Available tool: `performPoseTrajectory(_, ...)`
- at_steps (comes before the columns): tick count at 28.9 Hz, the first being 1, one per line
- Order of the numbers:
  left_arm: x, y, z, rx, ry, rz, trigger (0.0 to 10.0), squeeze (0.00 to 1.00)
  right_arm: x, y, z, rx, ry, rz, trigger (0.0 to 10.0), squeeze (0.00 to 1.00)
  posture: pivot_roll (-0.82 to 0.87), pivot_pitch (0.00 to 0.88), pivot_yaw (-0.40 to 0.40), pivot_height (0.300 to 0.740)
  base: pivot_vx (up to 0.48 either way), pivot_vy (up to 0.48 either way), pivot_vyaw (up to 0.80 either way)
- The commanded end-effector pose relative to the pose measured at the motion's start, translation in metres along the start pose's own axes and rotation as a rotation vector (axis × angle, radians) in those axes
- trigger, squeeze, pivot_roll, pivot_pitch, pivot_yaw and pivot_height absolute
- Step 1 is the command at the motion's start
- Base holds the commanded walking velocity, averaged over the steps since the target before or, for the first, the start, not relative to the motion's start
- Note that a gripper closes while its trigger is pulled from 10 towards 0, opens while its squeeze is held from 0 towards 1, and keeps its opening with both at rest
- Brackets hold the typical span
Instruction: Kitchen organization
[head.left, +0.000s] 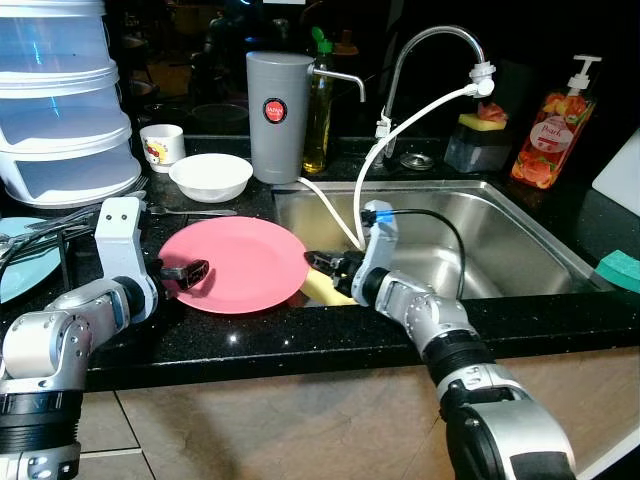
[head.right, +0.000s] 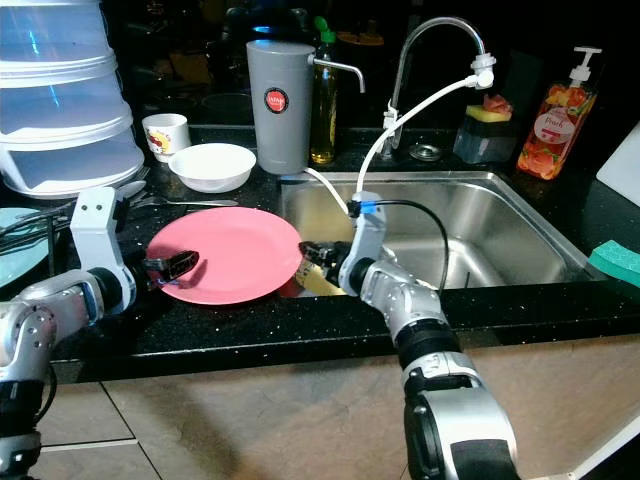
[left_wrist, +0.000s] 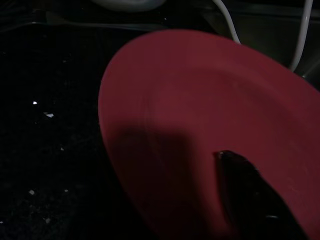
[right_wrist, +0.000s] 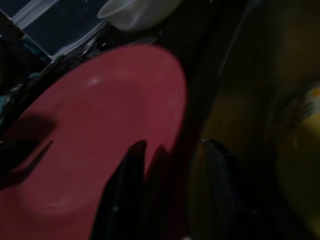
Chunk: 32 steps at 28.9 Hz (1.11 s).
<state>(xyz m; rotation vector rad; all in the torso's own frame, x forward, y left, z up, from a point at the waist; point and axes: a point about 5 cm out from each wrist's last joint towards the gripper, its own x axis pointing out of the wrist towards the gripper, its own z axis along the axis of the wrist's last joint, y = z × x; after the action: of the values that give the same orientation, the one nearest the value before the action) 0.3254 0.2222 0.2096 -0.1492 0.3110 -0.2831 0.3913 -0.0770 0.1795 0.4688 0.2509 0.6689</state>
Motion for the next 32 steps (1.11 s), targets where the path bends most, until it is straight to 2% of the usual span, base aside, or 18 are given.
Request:
performPoseTrajectory(1, 0.001, 0.001, -0.015, -0.012, 0.084, -0.006, 0.0, 0.00, -0.001, -0.001, -0.002, 0.058, -0.003, -0.020, 10.0, 1.00, 0.08, 0.014, -0.064, 0.740, 0.000, 0.000, 0.00)
performPoseTrajectory(4, 0.001, 0.001, -0.015, -0.011, 0.087, -0.008, 0.0, 0.00, 0.000, 0.000, -0.001, 0.093, -0.013, -0.019, 10.0, 1.00, 0.08, 0.016, -0.065, 0.740, 0.000, 0.000, 0.00)
performPoseTrajectory(7, 0.000, 0.001, -0.015, -0.010, 0.091, -0.013, 0.0, 0.00, 0.001, 0.000, 0.003, 0.204, -0.055, -0.029, 10.0, 1.00, 0.08, 0.019, -0.065, 0.740, 0.000, 0.000, 0.00)
performPoseTrajectory(8, 0.000, 0.001, -0.015, -0.010, 0.091, -0.013, 0.0, 0.00, 0.001, 0.000, 0.003, 0.204, -0.055, -0.029, 10.0, 1.00, 0.08, 0.019, -0.065, 0.740, 0.000, 0.000, 0.00)
performPoseTrajectory(9, 0.000, 0.001, -0.015, -0.010, 0.093, -0.013, 0.0, 0.00, 0.000, -0.001, 0.004, 0.245, -0.066, -0.030, 10.0, 0.85, 0.08, 0.020, -0.065, 0.740, 0.000, 0.000, 0.00)
performPoseTrajectory(10, 0.000, 0.001, -0.016, -0.010, 0.094, -0.014, 0.0, 0.00, 0.000, 0.000, 0.006, 0.291, -0.076, -0.023, 10.0, 0.12, 0.08, 0.020, -0.066, 0.740, 0.000, 0.000, 0.00)
performPoseTrajectory(11, 0.000, 0.001, -0.016, -0.011, 0.095, -0.015, 0.0, 0.00, 0.000, 0.000, 0.007, 0.326, -0.084, -0.014, 10.0, 0.00, 0.08, 0.021, -0.066, 0.740, 0.000, 0.000, 0.00)
performPoseTrajectory(15, 0.000, 0.001, -0.016, -0.010, 0.098, -0.018, 0.0, 0.00, 0.002, 0.007, 0.008, 0.401, -0.084, 0.046, 10.0, 0.00, 0.08, 0.022, -0.066, 0.740, 0.000, 0.000, 0.00)
performPoseTrajectory(16, 0.000, 0.001, -0.017, -0.010, 0.099, -0.018, 0.0, 0.00, 0.002, 0.009, 0.008, 0.413, -0.082, 0.058, 3.7, 0.00, 0.08, 0.022, -0.066, 0.740, 0.000, 0.000, 0.00)
performPoseTrajectory(17, 0.000, 0.001, -0.017, -0.010, 0.099, -0.018, 0.0, 0.00, 0.002, 0.011, 0.008, 0.415, -0.078, 0.072, 3.7, 0.00, 0.08, 0.022, -0.066, 0.740, 0.000, 0.000, 0.00)
performPoseTrajectory(18, 0.000, 0.001, -0.016, -0.005, 0.098, -0.020, 0.0, 0.00, 0.002, 0.013, 0.008, 0.412, -0.073, 0.090, 0.0, 0.00, 0.08, 0.021, -0.066, 0.740, 0.000, 0.000, 0.00)
performPoseTrajectory(23, 0.000, 0.001, -0.015, 0.001, 0.087, -0.024, 0.0, 0.00, 0.002, 0.017, 0.009, 0.420, -0.070, 0.126, 0.0, 0.00, 0.08, 0.020, -0.067, 0.740, 0.000, 0.000, 0.00)
performPoseTrajectory(32, 0.000, 0.002, -0.014, 0.004, 0.078, -0.019, 0.0, 0.00, 0.000, 0.016, 0.016, 0.440, -0.097, 0.137, 0.0, 0.00, 0.08, 0.018, -0.065, 0.740, 0.000, 0.000, 0.00)
